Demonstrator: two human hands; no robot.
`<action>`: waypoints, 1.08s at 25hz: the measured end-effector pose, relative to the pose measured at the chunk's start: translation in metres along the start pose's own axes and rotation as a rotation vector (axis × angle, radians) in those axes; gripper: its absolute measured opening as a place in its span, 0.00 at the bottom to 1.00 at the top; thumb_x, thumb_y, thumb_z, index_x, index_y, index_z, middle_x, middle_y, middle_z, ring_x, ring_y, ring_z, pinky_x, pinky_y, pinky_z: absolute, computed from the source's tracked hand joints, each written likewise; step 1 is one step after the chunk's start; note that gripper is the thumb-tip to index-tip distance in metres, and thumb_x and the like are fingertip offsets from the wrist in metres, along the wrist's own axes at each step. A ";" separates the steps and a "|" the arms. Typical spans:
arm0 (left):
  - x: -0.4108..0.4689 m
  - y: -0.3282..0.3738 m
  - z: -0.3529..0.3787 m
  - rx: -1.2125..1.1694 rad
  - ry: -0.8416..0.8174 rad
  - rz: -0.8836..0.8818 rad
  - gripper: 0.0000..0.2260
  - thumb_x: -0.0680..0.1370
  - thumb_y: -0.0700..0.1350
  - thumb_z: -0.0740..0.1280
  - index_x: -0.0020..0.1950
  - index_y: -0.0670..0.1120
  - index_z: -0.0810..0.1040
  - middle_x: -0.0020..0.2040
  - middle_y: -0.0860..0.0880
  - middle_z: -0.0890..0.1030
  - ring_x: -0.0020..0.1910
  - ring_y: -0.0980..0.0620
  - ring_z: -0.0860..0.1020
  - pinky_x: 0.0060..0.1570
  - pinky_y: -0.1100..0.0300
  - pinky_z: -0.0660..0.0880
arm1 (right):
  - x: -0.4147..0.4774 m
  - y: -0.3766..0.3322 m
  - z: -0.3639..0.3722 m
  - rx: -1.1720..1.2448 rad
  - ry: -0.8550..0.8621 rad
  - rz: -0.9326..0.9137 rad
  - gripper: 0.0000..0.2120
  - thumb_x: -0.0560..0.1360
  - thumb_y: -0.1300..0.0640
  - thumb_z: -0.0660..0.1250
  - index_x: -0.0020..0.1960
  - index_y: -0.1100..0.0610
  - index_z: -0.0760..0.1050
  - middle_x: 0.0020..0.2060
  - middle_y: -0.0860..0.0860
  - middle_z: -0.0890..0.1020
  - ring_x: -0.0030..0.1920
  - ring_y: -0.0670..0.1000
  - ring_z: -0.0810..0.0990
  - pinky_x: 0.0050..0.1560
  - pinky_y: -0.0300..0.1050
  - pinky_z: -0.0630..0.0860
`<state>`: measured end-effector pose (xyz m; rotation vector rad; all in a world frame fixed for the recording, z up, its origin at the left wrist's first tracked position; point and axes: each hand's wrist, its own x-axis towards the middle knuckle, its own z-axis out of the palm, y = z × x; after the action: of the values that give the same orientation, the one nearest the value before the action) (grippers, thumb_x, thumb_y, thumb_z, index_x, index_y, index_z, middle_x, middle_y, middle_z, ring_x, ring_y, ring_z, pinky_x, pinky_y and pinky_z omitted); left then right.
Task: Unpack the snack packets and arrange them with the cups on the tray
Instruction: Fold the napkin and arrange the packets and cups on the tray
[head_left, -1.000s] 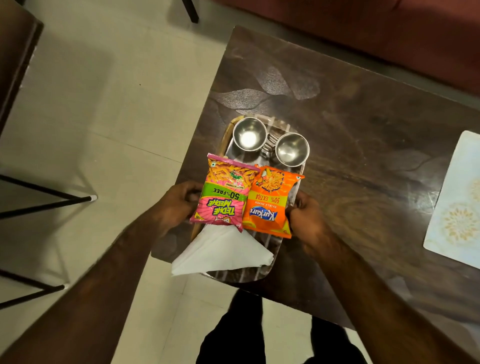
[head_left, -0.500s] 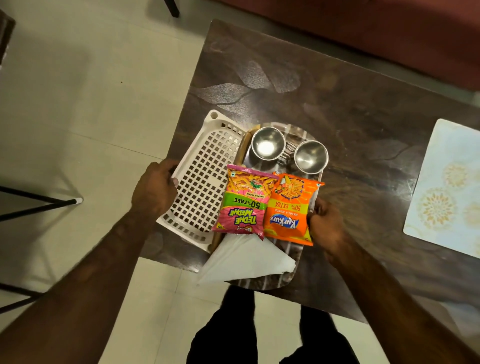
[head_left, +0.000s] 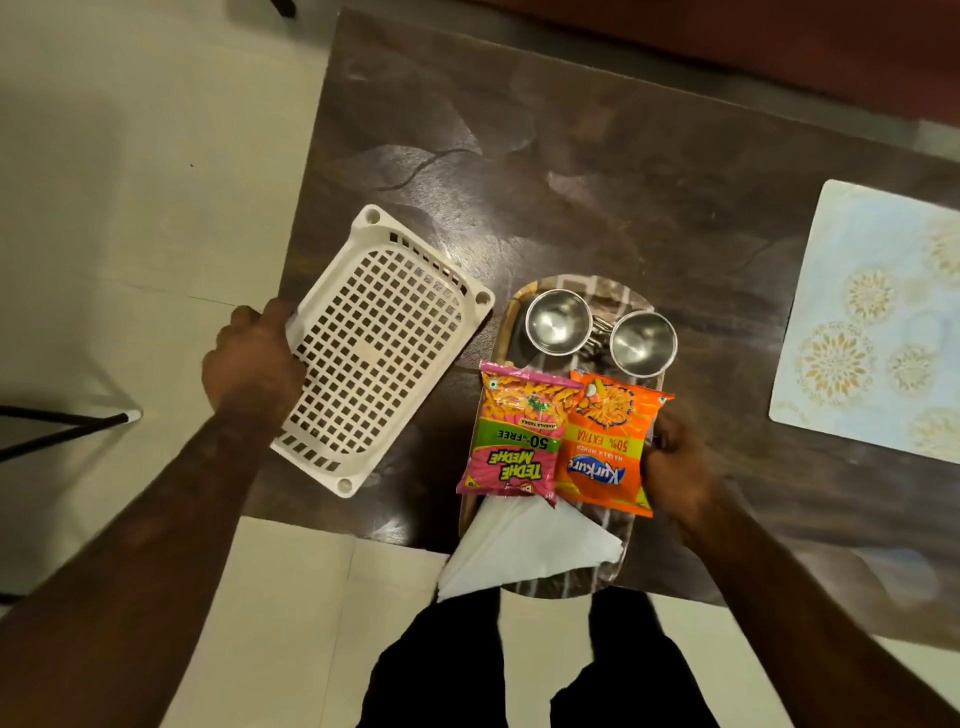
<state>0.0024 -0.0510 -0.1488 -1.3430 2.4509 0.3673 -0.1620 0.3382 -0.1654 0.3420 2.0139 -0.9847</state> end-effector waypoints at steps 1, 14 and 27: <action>0.000 0.001 -0.001 -0.001 -0.007 -0.014 0.23 0.74 0.37 0.68 0.69 0.44 0.73 0.59 0.35 0.75 0.56 0.29 0.76 0.54 0.36 0.74 | 0.001 0.003 0.000 0.012 0.003 0.013 0.14 0.82 0.67 0.65 0.62 0.55 0.83 0.54 0.58 0.89 0.51 0.63 0.89 0.55 0.69 0.83; -0.099 0.090 0.028 -0.511 -0.346 0.123 0.09 0.78 0.46 0.68 0.57 0.51 0.75 0.48 0.52 0.78 0.46 0.50 0.79 0.47 0.51 0.79 | 0.006 -0.001 0.002 -0.339 0.092 -0.064 0.13 0.76 0.61 0.66 0.57 0.50 0.84 0.47 0.50 0.89 0.48 0.56 0.89 0.52 0.58 0.85; -0.112 0.118 0.042 -0.490 -0.483 0.127 0.11 0.75 0.54 0.70 0.52 0.50 0.76 0.50 0.50 0.80 0.48 0.51 0.81 0.48 0.45 0.81 | -0.013 -0.017 -0.002 -0.583 0.322 -0.177 0.07 0.81 0.55 0.64 0.57 0.49 0.78 0.42 0.46 0.79 0.41 0.52 0.77 0.44 0.44 0.72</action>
<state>-0.0345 0.1125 -0.1347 -1.0892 2.1056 1.2303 -0.1650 0.3300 -0.1457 0.0001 2.5482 -0.4174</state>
